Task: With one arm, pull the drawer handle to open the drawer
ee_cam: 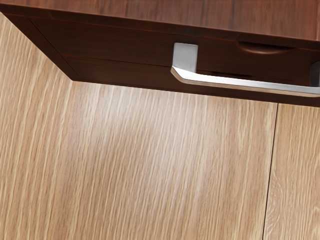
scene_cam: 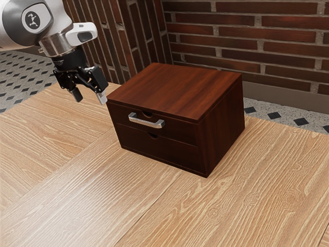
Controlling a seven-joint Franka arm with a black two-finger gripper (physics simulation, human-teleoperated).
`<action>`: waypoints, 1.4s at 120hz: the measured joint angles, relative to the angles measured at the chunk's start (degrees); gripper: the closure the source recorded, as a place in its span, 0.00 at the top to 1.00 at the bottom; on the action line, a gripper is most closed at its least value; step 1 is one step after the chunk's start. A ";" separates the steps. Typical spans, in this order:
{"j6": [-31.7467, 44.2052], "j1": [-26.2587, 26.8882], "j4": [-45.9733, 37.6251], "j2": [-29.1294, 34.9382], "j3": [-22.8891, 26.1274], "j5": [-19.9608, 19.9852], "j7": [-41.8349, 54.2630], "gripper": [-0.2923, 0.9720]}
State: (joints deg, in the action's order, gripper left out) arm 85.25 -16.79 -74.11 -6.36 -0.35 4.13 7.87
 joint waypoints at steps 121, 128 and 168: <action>11.50 0.47 -10.16 7.47 9.93 0.46 62.40 0.75; 15.67 1.12 -13.26 8.64 9.77 1.50 66.36 0.74; 35.21 -1.21 -22.97 9.68 7.42 1.72 83.22 0.65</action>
State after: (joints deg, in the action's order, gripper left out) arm 120.45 -17.99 -97.08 3.32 7.07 5.86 91.09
